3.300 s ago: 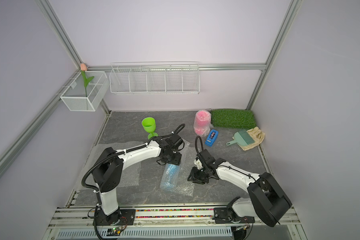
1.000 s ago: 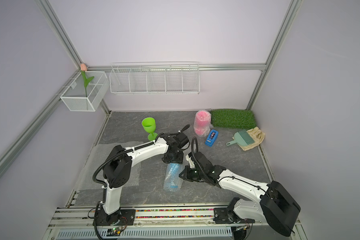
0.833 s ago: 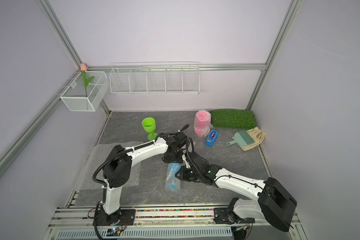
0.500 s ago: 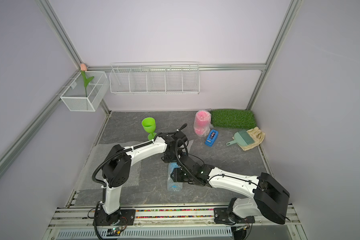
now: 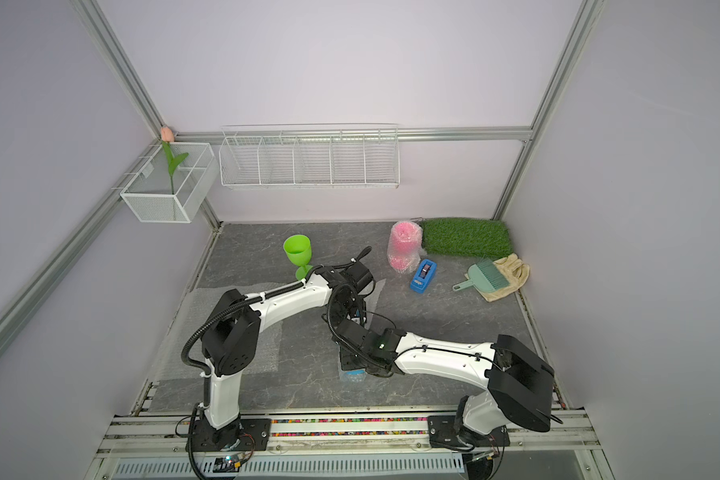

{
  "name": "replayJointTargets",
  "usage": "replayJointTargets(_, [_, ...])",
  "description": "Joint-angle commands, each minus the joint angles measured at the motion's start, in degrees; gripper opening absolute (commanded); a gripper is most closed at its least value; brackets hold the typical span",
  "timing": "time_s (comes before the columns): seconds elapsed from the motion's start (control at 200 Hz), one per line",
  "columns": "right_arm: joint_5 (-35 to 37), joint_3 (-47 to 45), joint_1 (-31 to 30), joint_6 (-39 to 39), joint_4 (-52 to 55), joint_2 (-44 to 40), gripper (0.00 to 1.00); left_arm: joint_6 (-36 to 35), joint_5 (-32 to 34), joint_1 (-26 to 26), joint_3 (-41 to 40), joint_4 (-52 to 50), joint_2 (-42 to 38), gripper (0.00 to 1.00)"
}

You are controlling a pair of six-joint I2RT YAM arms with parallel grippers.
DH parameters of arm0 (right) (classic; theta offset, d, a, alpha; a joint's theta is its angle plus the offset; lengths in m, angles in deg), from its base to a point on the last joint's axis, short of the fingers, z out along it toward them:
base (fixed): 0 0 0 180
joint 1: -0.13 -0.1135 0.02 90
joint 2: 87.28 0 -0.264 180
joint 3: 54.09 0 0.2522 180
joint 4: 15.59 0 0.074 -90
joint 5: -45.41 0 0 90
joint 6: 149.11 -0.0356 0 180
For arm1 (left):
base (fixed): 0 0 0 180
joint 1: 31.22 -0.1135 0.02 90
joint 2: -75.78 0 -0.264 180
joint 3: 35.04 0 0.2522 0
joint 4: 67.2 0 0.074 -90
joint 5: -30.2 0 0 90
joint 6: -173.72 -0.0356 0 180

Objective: Wrap wine glasses in bubble wrap
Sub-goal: Adjust the bubble wrap at the center of the board.

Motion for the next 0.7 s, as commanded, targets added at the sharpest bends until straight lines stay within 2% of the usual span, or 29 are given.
replayJointTargets(0.0, [1.53, 1.41, -1.25, 0.49, 4.43, -0.88, 0.2, 3.03, -2.03, 0.21, -2.34, 5.93, 2.0, 0.63])
replayJointTargets(0.065, [1.93, 1.47, -1.33, 1.06, 5.5, -1.98, 0.14, 2.93, -1.2, -0.15, -2.49, 5.62, 1.02, 0.74])
replayJointTargets(0.155, [2.28, 0.84, -1.37, 2.11, 6.81, -3.78, 0.07, 2.4, 0.02, -0.92, -2.72, 5.22, -0.95, 0.81])
replayJointTargets(0.29, [2.68, -0.37, -1.2, 5.64, 9.51, -6.88, 0.07, 1.31, 1.32, -2.66, -3.64, 4.85, -4.02, 0.89])
replayJointTargets(0.44, [-0.23, -2.89, -1.2, 15.94, 10.05, -10.1, 0.07, -0.99, 3.03, -3.77, -3.31, 3.27, -6.15, 1.0])
replayJointTargets(0.695, [-0.87, -6.57, -0.19, 28.35, 12.33, -17.1, 0.07, -2.92, 3.65, -7.04, -7.27, 3.79, -9.1, 1.0])
